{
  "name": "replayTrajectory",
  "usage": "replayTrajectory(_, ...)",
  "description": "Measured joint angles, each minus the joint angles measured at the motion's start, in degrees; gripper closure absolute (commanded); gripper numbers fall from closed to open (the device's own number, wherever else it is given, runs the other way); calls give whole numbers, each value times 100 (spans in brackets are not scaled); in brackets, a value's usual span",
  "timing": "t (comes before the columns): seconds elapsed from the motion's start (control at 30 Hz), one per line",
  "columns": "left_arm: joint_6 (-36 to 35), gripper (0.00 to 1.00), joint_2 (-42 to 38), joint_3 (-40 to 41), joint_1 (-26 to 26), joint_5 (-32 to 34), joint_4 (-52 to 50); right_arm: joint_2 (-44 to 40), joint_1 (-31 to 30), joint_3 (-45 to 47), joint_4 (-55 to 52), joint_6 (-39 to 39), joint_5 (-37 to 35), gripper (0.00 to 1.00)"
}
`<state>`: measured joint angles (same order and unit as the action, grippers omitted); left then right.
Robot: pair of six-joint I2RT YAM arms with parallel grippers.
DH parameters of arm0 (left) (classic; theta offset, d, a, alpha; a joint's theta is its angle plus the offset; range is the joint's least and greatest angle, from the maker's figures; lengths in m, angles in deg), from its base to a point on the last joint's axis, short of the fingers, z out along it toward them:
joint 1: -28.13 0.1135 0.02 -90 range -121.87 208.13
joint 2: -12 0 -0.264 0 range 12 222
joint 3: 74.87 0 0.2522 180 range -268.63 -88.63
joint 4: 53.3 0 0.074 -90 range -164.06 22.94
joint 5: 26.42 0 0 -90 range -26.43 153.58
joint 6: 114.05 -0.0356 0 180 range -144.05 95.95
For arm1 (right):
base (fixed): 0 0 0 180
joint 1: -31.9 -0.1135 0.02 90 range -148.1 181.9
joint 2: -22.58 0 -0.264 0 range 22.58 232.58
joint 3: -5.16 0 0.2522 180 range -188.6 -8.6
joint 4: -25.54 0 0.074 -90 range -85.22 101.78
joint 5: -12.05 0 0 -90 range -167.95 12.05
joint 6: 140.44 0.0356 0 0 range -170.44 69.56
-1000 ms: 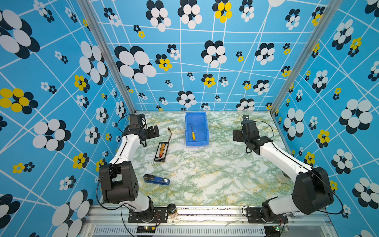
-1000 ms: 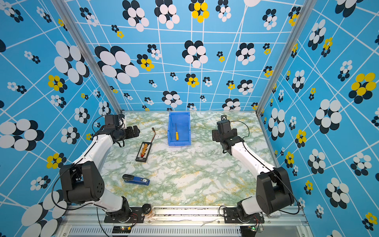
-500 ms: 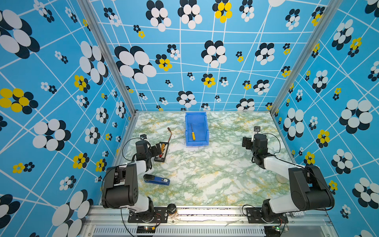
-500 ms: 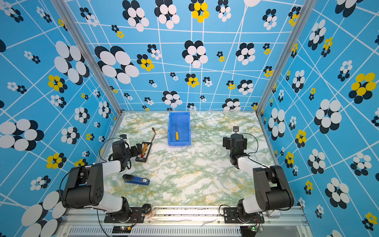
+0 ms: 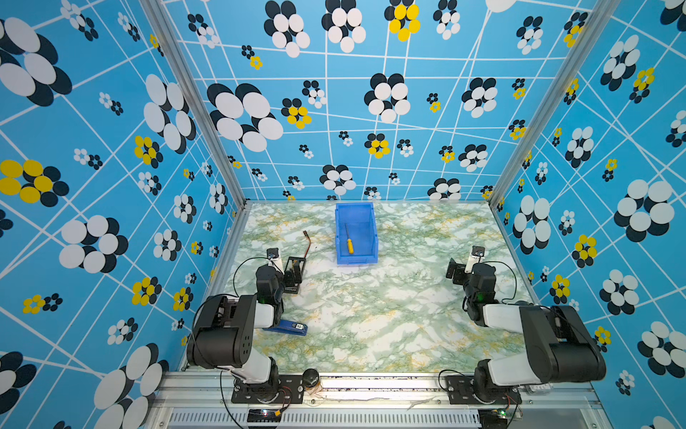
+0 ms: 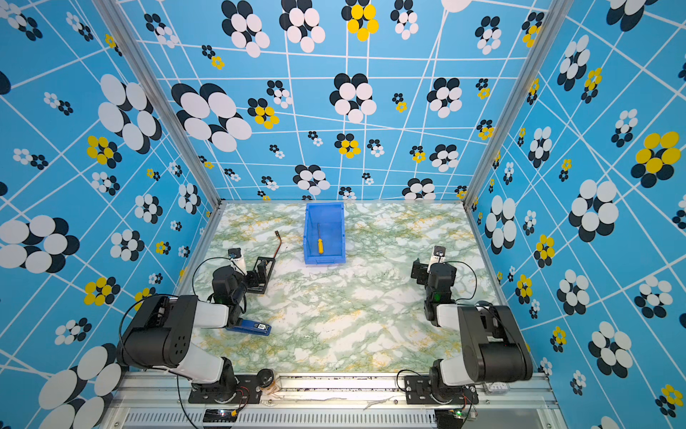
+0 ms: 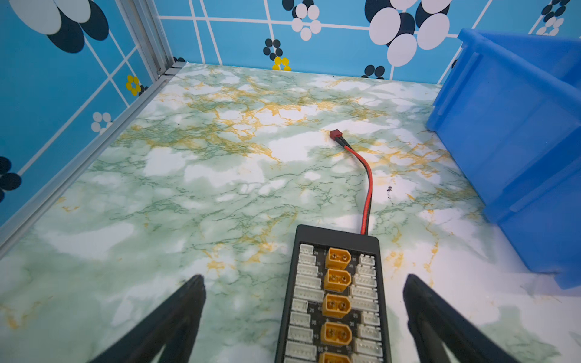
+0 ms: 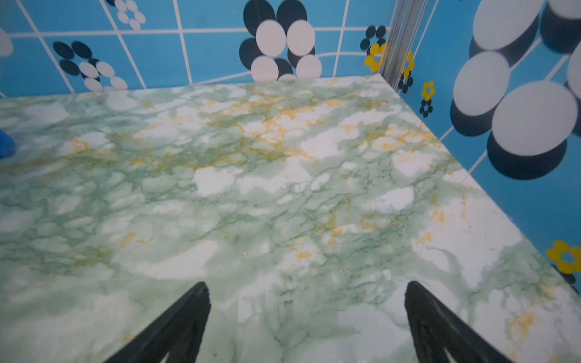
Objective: Put the screwdriver in the bin
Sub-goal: Reset both arms
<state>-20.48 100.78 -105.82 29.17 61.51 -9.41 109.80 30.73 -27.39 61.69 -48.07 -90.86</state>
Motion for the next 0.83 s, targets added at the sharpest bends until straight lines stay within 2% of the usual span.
replayTrajectory(0.3,-42,1,0,-2,-4,63,238,186,63,-251,68,-7,459,1)
replayTrajectory(0.83,-170,1,0,-48,-4,-52,175,184,63,-258,61,-7,501,1)
